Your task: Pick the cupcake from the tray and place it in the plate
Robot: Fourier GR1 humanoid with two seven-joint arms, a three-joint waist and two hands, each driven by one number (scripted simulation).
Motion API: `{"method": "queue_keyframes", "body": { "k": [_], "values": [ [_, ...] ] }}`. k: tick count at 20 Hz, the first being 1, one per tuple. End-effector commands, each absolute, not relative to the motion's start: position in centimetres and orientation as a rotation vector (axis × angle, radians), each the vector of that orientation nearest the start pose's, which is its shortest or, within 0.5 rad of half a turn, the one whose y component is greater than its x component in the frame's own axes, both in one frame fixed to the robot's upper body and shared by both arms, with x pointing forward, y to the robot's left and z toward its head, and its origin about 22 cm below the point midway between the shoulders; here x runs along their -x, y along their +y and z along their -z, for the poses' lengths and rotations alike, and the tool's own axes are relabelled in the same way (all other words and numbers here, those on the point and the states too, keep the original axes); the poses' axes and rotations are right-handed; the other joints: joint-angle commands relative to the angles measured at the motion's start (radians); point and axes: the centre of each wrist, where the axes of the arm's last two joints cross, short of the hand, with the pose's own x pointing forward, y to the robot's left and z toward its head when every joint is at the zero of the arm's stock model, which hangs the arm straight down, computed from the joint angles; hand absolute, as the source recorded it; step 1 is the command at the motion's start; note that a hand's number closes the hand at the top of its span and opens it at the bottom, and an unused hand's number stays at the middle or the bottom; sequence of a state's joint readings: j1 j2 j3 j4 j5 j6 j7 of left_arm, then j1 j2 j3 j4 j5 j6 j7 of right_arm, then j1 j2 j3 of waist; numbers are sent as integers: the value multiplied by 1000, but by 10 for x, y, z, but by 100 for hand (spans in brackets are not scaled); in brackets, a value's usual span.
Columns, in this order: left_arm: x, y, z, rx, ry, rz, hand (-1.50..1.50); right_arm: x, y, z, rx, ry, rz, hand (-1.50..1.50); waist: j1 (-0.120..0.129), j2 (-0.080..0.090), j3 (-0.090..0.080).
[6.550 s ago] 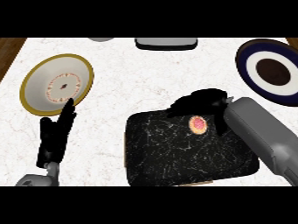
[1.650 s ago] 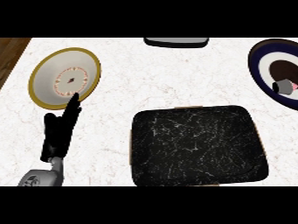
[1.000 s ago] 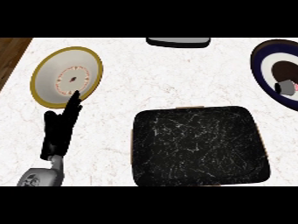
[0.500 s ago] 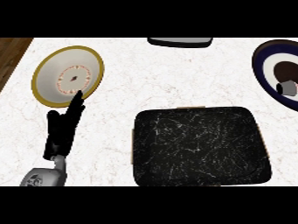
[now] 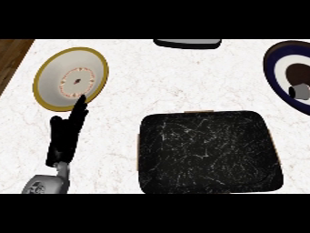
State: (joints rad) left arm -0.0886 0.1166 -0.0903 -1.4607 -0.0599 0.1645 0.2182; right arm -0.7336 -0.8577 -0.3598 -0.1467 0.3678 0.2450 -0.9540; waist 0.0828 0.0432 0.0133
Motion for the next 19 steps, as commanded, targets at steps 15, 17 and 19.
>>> {"method": "queue_keyframes", "body": {
  "k": [15,17,19],
  "values": [
    [-264,232,-1,-175,-1338,87,0,-279,-560,-93,621,-1830,-356,-150,3,5,4],
    [-261,219,2,-162,-1340,94,0,-280,-560,-96,628,-1827,-350,-150,7,6,5],
    [-259,230,4,-187,-1332,107,0,-277,-562,-95,658,-1808,-367,-150,13,6,4]
  ]
}}
